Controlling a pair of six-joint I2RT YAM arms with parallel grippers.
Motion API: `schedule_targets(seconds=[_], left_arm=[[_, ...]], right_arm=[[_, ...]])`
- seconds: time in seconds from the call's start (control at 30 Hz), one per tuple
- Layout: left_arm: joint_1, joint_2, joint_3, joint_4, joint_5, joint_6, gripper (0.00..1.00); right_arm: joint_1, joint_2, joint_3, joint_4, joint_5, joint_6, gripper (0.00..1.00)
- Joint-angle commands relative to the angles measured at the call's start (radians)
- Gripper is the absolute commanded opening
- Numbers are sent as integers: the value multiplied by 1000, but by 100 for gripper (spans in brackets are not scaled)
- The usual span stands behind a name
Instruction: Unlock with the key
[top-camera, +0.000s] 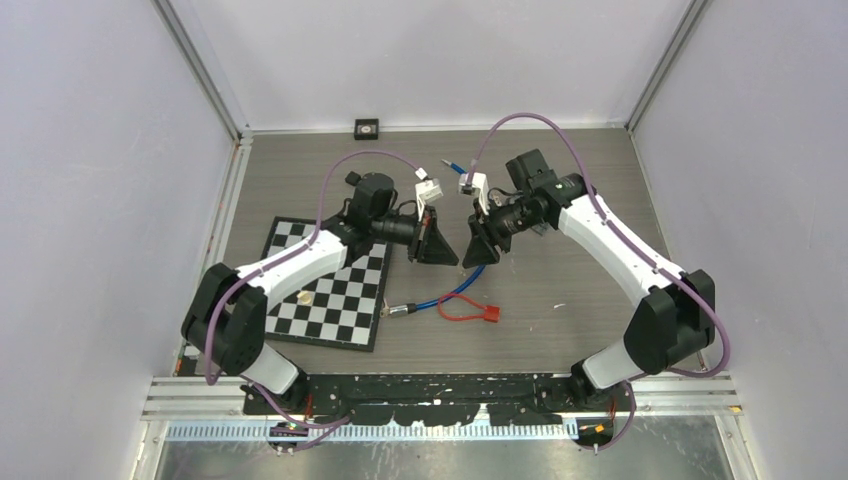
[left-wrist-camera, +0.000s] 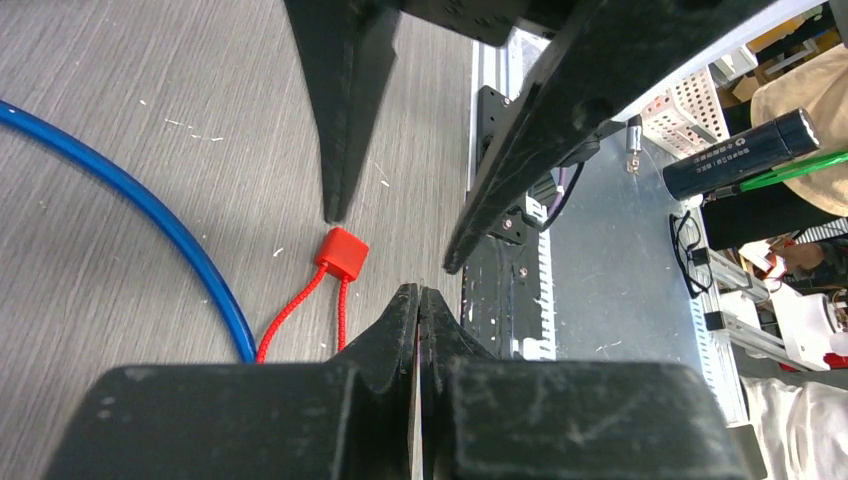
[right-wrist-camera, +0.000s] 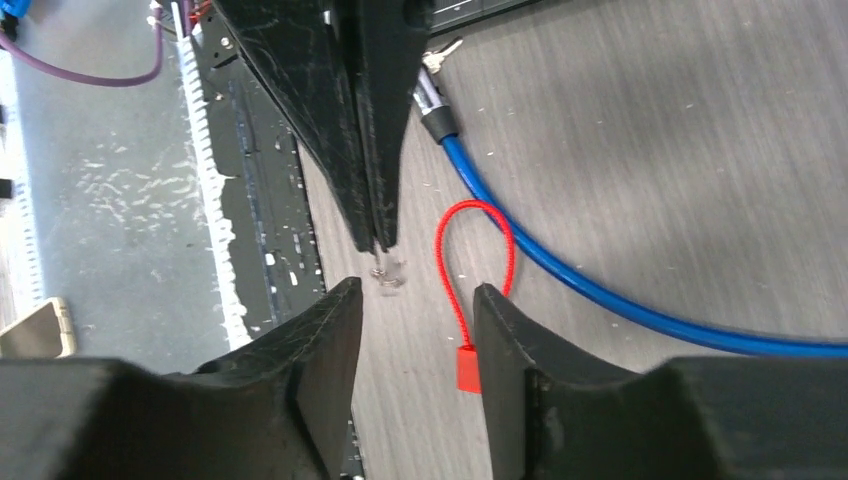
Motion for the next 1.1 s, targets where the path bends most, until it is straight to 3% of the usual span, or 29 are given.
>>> schedule_targets(seconds=[0.0,0.13,0.4,0.63,0.83,0.93,1.07], left_arm=[[1,-60,-10,62,3,-7,0],[13,-76,-16,69,-2,-5,0],[20,-132,-51,128,-20,11,0],[25,-183,-147,389,-39,-95,0],[27,-162,-256,761,-70,-243,0],[26,-155,-278,809,-87,-256,0],[32,-152,-289,828,-100,-266,0]], right_arm=[[-30,-58,-4,49,-1,23,57],[-63,-91,-15,68,-8,40,62],[-68,-137,-17,109,-63,75,61],[3,-86,15,123,-104,91,55],[9,-89,-60,329,-178,262,49],[9,-96,-73,349,-171,275,43],[9,-107,-95,356,-154,265,42]])
